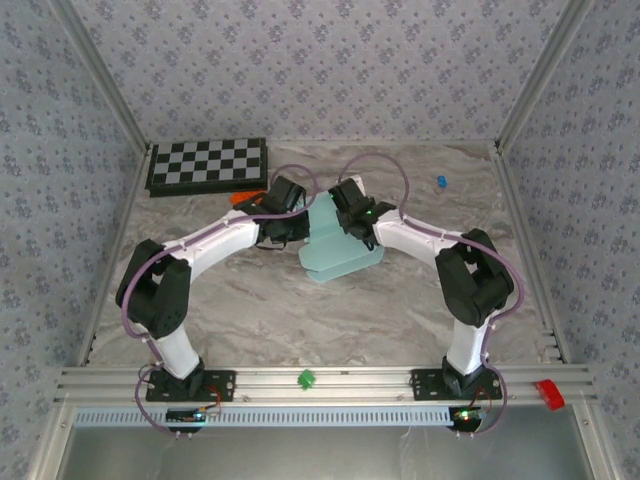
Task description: Fold the paper box
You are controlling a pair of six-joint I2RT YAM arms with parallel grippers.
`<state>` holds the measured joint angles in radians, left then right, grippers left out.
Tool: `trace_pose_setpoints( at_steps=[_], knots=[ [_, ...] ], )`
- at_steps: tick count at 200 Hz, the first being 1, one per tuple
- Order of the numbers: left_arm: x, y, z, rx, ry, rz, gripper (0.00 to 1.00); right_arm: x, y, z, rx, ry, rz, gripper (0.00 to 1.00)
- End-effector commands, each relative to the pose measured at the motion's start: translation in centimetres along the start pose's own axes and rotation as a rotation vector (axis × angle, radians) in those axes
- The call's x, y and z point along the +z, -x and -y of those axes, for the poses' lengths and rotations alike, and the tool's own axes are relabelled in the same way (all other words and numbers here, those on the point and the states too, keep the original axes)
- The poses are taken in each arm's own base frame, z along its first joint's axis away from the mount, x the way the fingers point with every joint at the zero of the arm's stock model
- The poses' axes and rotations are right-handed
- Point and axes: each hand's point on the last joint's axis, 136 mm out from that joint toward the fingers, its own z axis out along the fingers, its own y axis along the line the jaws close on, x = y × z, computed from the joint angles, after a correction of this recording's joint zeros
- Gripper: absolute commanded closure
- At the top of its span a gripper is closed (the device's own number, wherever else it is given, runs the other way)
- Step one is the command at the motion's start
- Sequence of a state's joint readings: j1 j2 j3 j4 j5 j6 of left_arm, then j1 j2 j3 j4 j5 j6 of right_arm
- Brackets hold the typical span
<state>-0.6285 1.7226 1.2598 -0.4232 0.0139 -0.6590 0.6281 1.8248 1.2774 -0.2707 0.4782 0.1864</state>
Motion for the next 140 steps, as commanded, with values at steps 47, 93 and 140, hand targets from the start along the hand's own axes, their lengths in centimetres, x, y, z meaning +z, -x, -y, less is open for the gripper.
trace_pose_setpoints(
  at_steps=[47,93,140],
  knots=[
    [-0.5,-0.2,0.1,0.002,0.008,-0.023,1.00,-1.5,1.6,-0.9,-0.004,0.142,0.040,0.72],
    [-0.2,-0.2,0.0,-0.001,0.014,-0.026,1.00,-2.1,2.1,-1.8,-0.013,0.197,0.049,0.61],
    [0.1,-0.3,-0.1,-0.008,0.021,-0.030,1.00,-2.7,2.1,-1.8,-0.008,0.217,0.051,0.42]
  ],
)
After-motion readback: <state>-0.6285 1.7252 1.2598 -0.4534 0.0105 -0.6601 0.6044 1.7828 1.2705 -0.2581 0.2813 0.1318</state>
